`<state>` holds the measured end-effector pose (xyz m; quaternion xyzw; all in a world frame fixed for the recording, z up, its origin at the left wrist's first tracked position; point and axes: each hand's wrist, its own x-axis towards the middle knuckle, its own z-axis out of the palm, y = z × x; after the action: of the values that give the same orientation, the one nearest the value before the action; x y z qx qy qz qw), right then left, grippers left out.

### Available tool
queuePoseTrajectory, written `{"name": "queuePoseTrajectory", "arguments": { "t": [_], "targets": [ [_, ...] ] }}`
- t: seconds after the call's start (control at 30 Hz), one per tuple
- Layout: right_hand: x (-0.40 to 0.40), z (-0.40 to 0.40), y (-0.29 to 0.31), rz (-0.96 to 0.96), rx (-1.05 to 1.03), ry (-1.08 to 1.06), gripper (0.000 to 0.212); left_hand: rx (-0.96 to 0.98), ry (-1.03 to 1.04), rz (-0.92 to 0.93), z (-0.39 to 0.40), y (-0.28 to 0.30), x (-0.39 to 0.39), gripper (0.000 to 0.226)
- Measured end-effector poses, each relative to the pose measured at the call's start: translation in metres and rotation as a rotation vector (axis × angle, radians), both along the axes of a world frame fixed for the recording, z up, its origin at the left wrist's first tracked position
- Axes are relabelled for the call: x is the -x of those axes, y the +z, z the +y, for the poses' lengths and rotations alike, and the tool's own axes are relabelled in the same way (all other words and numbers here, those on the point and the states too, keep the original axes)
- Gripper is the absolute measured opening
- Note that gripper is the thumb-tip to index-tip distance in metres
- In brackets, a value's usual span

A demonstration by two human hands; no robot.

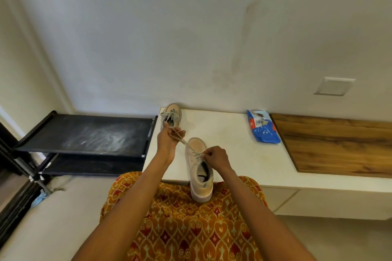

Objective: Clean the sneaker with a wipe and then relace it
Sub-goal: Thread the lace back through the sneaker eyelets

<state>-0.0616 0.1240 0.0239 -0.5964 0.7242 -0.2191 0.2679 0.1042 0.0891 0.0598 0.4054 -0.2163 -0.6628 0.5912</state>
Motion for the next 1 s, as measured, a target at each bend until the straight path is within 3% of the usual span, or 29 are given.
{"name": "queuePoseTrajectory", "arguments": {
  "t": [0.07,0.13,0.27,0.37,0.53,0.63,0.77,0.9,1.0],
  "targets": [
    [0.001,0.002,-0.001,-0.004,-0.005,-0.012,0.018,-0.009,0.123,0.039,-0.002,0.000,0.000,0.042],
    [0.001,0.005,-0.004,-0.008,0.002,-0.015,0.019,-0.008,0.066,-0.170,0.001,0.000,0.003,0.042],
    [0.002,0.006,-0.006,-0.014,0.013,-0.005,0.020,0.263,-0.422,-0.894,0.009,-0.023,0.008,0.025],
    [0.002,0.005,-0.004,0.001,0.004,0.009,0.021,0.479,-0.781,-1.169,0.017,-0.042,0.015,0.020],
    [0.002,0.005,-0.005,0.003,0.006,0.020,0.021,0.448,-0.608,-1.225,0.014,-0.053,0.021,0.004],
    [0.002,0.005,-0.004,0.007,0.001,0.047,0.022,0.328,-0.681,-1.196,0.011,-0.048,0.021,0.023],
    [0.008,0.006,-0.001,-0.032,-0.019,0.091,0.021,0.304,-0.762,-1.341,-0.002,-0.040,0.026,0.016],
    [0.017,0.012,-0.001,-0.136,-0.017,0.110,0.021,0.328,-0.660,-1.441,-0.006,-0.043,0.033,0.014],
    [0.017,0.017,-0.003,-0.078,0.026,0.137,0.025,0.344,-0.623,-1.521,-0.005,-0.045,0.032,0.013]
  ]
}}
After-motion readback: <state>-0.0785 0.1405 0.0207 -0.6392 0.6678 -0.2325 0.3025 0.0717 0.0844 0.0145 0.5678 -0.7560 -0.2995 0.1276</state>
